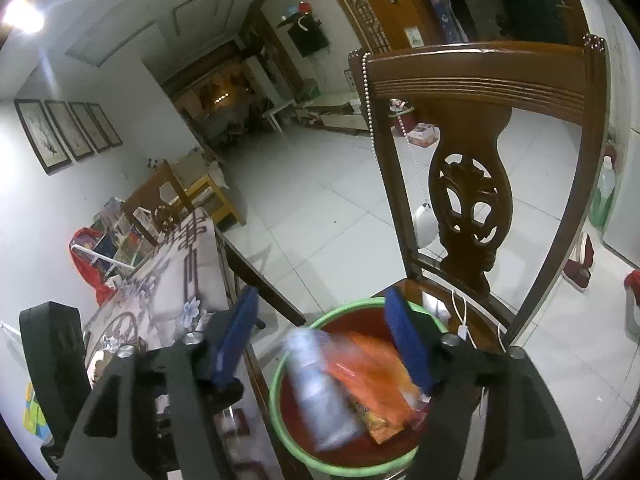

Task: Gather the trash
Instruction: 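Carry the toothpaste box and orange bag to the bucket and drop them in, then return to the table, grasp the yellow wrapper with the left tool while the right grasps the pink wrapper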

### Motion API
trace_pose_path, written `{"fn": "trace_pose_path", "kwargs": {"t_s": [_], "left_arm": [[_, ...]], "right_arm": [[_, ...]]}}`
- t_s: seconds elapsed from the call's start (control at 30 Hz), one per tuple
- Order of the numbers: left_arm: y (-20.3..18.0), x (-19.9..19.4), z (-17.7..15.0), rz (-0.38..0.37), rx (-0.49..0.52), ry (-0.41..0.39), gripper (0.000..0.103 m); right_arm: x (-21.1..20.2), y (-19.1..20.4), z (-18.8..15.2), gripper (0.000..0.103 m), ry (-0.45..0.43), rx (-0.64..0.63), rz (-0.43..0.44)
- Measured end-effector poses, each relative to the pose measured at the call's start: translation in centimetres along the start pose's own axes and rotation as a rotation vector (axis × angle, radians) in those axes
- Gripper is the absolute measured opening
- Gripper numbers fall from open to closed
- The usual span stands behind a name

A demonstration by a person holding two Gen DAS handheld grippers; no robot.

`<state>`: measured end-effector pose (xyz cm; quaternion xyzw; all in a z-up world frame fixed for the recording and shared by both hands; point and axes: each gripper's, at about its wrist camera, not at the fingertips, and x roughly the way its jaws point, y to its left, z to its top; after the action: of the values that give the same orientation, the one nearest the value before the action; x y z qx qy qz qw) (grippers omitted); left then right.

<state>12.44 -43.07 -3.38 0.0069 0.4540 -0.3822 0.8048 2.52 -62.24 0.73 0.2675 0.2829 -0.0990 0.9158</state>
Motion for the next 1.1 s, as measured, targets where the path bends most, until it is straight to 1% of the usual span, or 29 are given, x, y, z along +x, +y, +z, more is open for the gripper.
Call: {"fn": "trace_pose_path", "kwargs": {"t_s": [0.03,0.07,0.1,0.17,0.27,0.3,0.33,0.47,0.53,0.63,0.73,0.87,0.93,1.03,1.1], "left_arm": [[0.3,-0.3,-0.1,0.001,-0.005,-0.005,0.091],[0.5,-0.7,-0.1,0.002,-0.007,-0.011,0.096],[0.7,-1.0,-0.2,0.005,-0.007,-0.018,0.098],[1.3,-1.9,-0.4,0.009,-0.008,-0.023,0.098],[1.6,-2.7,-0.5,0.041,-0.007,-0.022,0.098],[1.9,-3.2,-0.7,0.069,-0.003,-0.020,0.098],[2.1,-3.6,-0.8,0.080,-0.002,-0.023,0.098],[3.5,-6.8,-1.4,0.132,-0.013,-0.067,0.098],[4.1,-8.5,-1.8,0.159,-0.021,-0.095,0.098],[5.2,-11.9,-3.0,0.233,-0.041,-0.156,0.098],[6.7,-14.9,-4.4,0.287,-0.071,-0.190,0.098],[9.3,-18.7,-6.5,0.341,-0.115,-0.211,0.098],[10.6,-20.3,-7.3,0.361,-0.137,-0.218,0.098],[13.2,-23.2,-9.1,0.415,-0.179,-0.224,0.098],[14.6,-24.5,-10.1,0.433,-0.202,-0.224,0.098]], "right_arm": [[0.0,0.1,0.0,0.075,-0.002,-0.003,-0.001],[-0.1,0.2,0.0,0.079,-0.003,-0.007,-0.001],[0.0,0.3,0.0,0.081,-0.005,-0.010,-0.001],[-0.1,0.5,0.0,0.088,-0.011,-0.019,-0.005],[-0.1,1.1,-0.1,0.093,-0.015,-0.034,-0.010],[-0.1,1.3,-0.2,0.094,-0.013,-0.040,-0.010],[0.0,1.5,-0.2,0.095,-0.011,-0.049,-0.012],[0.0,3.1,-0.5,0.096,-0.010,-0.108,-0.032],[0.1,3.7,-0.8,0.096,-0.001,-0.118,-0.023],[0.4,5.4,-1.3,0.096,0.022,-0.124,0.024],[0.8,8.1,-1.9,0.096,0.039,-0.167,0.070],[1.7,12.2,-2.9,0.096,0.079,-0.224,0.140],[2.0,14.1,-3.4,0.096,0.091,-0.255,0.159],[2.3,16.7,-4.4,0.096,0.106,-0.295,0.188],[2.6,18.5,-5.1,0.096,0.119,-0.322,0.207]]}}
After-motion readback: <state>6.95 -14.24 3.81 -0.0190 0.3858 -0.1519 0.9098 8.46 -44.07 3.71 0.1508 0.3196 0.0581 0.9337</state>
